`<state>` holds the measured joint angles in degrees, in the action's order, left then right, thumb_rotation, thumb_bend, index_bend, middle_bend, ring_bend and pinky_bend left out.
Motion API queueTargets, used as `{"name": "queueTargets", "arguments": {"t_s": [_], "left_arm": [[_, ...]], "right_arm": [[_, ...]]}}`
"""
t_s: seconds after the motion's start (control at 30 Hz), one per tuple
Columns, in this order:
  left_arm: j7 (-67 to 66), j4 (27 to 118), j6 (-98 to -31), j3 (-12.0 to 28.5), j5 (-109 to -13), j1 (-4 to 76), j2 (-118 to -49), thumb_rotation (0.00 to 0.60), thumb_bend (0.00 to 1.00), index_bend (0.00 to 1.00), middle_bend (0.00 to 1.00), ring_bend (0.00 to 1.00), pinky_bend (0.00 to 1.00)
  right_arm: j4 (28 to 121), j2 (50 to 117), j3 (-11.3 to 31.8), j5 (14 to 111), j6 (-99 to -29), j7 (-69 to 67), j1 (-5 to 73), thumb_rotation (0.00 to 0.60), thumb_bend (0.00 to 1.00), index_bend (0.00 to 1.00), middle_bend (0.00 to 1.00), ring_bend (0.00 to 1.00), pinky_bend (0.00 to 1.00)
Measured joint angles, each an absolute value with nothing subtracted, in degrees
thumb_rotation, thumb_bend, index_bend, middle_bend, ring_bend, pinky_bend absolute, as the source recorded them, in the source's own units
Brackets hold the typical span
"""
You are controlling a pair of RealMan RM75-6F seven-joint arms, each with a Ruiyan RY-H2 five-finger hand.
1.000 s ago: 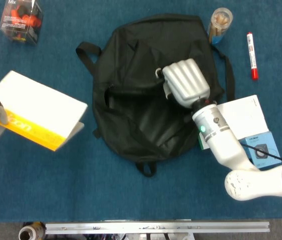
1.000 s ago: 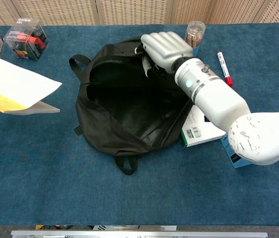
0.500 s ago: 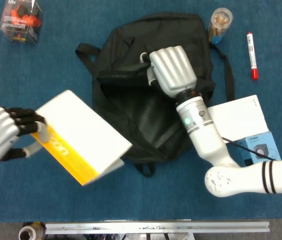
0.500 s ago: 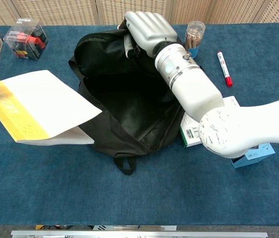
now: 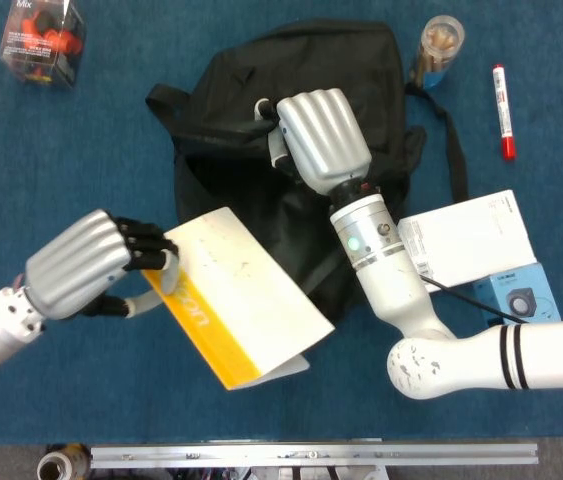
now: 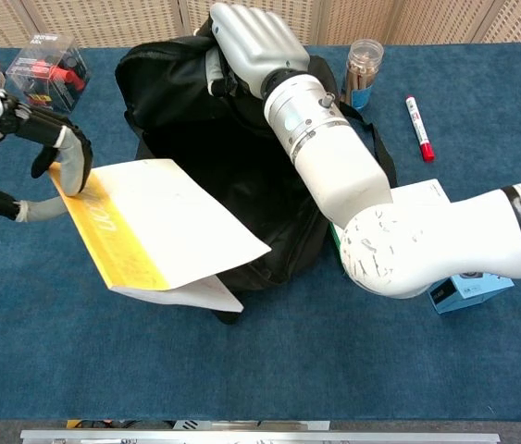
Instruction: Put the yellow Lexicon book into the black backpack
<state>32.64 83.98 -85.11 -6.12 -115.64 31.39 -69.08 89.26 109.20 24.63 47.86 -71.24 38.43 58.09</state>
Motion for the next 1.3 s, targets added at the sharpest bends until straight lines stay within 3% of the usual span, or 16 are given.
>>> {"name": "queueTargets", "arguments": {"t_s": [0.57, 1.3], "left_arm": [[36.0, 85.8, -78.0, -2.9, -107.2, 36.2, -73.8, 0.600, 0.40, 0.63, 0.59, 0.52, 0.67], [22.0, 76.0, -77.6, 0.4, -99.0, 33.8, -85.5, 0.600, 0.40, 0.62, 0.59, 0.51, 0.66]], "right_arm": [[89.9, 110.6, 26.3, 50.6, -71.5, 33.6, 58.0, 0.600, 0.84, 0.70, 0.61, 0.62, 0.81], [93.9, 108.8, 29.6, 42.9, -69.9, 33.5, 58.5, 0.600, 0.82, 0.70, 0.61, 0.62, 0.81]]}}
